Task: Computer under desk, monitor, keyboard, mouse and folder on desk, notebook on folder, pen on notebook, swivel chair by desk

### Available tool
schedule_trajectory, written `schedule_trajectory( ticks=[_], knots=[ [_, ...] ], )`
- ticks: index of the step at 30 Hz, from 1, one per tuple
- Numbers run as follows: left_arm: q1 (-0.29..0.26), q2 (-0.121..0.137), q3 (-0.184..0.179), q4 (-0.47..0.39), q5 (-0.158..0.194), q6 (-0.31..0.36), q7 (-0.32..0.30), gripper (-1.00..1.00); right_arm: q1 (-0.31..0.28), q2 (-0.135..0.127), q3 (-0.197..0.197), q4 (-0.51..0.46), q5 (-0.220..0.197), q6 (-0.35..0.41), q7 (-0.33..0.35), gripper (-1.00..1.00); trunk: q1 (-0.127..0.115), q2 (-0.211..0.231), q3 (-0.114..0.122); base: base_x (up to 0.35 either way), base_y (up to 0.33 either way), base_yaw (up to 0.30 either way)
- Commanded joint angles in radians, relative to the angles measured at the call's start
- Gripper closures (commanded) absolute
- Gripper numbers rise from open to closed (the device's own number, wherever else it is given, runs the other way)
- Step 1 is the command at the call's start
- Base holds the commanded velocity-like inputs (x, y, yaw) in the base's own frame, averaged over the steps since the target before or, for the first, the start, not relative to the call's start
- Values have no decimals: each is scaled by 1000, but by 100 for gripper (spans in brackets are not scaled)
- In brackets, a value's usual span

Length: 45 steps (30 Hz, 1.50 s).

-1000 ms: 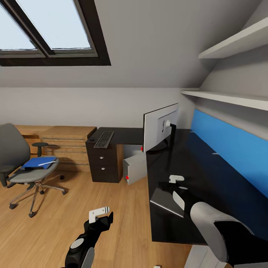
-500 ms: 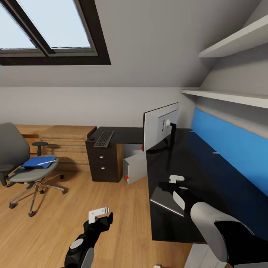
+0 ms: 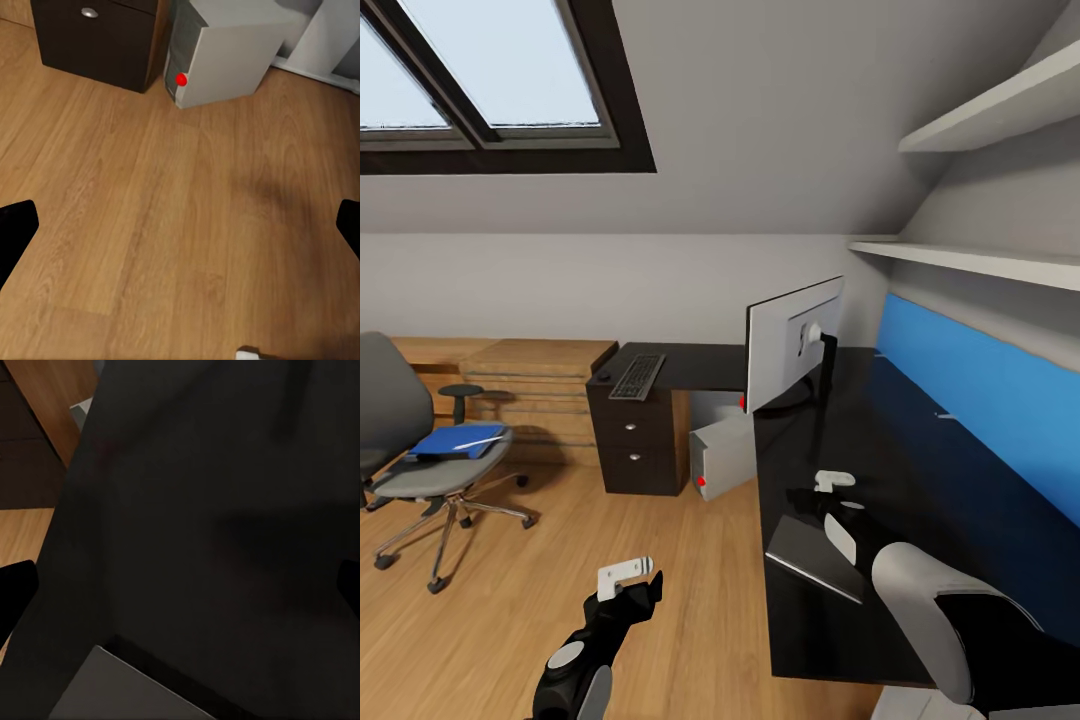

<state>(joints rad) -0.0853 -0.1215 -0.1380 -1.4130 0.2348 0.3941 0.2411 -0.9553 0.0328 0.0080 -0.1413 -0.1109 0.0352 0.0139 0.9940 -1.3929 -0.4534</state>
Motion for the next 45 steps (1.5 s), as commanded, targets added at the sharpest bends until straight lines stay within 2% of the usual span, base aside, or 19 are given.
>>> schedule_trajectory(
  ticks=[1,16,19,20,26,33,45],
  knots=[
    [-1,0,-2,-1,11,3,9,-100,0,0,1,-1,-10,5,1,-100,0,-1,-1,11,0,0],
    [-1,0,0,-6,11,3,9,-100,0,-3,-2,-3,-13,87,-4,-100,0,-1,-1,2,0,0],
    [-1,0,-1,-6,11,3,9,-100,0,-4,-3,-3,-14,106,-19,-100,0,-1,-1,0,0,0],
    [-1,-1,-1,-6,11,3,9,-100,0,-3,-3,-3,-14,120,-46,-100,0,-1,-1,0,0,0],
    [-1,-1,-1,-6,11,3,9,-100,0,-2,-3,-3,-15,128,-67,-100,0,-1,-1,0,0,0],
    [-1,-1,-2,-6,11,3,9,-100,0,-2,-3,-3,-15,130,-74,-100,27,-50,-23,0,0,0],
    [-1,-1,-2,-6,12,3,9,-100,0,-1,0,-3,-15,130,-75,-100,27,-50,-23,0,0,0]
  ],
)
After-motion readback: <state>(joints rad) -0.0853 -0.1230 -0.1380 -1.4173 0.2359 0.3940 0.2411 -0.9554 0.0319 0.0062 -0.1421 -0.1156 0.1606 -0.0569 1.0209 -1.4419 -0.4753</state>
